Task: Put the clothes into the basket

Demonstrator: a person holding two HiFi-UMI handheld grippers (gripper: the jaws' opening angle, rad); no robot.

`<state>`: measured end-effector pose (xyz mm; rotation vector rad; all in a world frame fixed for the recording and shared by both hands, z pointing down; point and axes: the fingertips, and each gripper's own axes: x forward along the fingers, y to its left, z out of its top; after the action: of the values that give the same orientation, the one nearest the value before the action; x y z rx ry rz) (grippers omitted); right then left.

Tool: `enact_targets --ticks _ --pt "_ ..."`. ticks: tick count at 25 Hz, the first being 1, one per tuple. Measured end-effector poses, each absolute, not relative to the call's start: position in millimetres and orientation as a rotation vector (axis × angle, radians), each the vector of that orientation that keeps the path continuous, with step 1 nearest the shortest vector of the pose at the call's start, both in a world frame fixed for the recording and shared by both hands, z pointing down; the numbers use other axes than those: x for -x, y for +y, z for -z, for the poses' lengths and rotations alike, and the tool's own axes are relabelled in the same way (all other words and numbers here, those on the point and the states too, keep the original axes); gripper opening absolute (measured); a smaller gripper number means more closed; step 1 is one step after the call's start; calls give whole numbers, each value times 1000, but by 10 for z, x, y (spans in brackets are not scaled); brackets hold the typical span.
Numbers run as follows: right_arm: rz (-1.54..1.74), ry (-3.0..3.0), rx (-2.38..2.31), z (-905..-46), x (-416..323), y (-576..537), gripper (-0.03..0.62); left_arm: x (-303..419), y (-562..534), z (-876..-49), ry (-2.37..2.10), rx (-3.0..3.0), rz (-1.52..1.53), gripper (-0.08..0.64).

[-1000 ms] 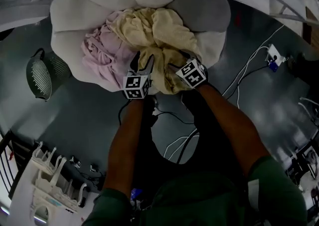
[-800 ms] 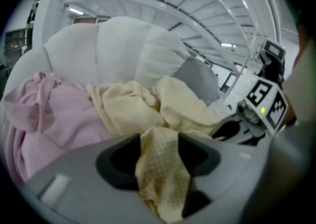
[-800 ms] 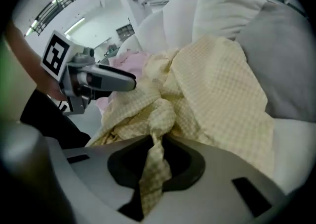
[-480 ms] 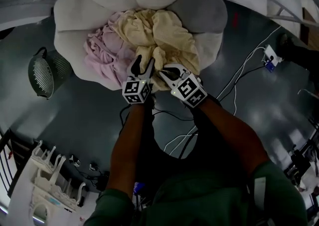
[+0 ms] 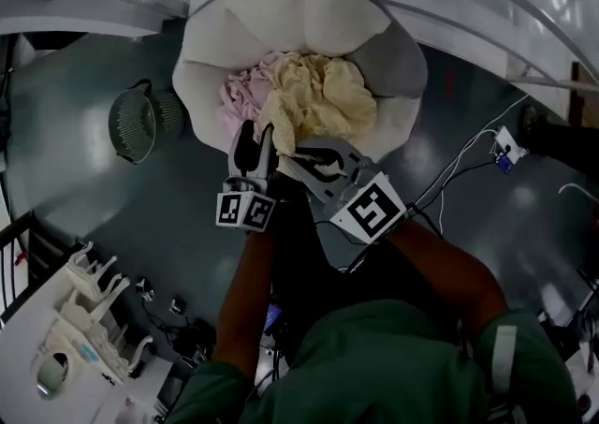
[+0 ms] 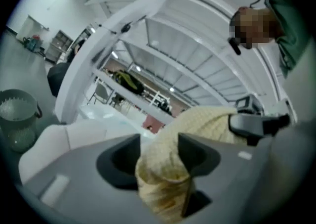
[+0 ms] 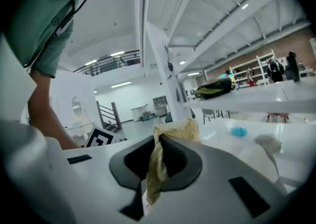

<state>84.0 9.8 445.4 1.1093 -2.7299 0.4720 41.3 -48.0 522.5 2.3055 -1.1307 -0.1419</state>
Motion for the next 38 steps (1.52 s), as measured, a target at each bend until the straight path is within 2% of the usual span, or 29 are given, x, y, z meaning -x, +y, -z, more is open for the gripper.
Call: enact_targets --ticks 10,16,20,30,38 --pt "-200 -3129 -835 -2176 -164 -132 20 263 -552 -2842 -1360 -2461 575 182" --pt "-59 -3216 -638 -1344 646 -525 20 1040 -785 -1972 -1502 -2629 600 123" --pt "-12 -3267 -580 -1024 1355 -985 20 1773 -1132 -1721 -1565 -2688 539 107" --pt "-70 -3368 -485 -492 3245 -1842 20 3773 -1795 -1066 -1823 -2732 78 49" --pt "-68 -3389 -480 -529 4313 -2507 20 4942 -2341 -1046 -1856 -2738 59 48"
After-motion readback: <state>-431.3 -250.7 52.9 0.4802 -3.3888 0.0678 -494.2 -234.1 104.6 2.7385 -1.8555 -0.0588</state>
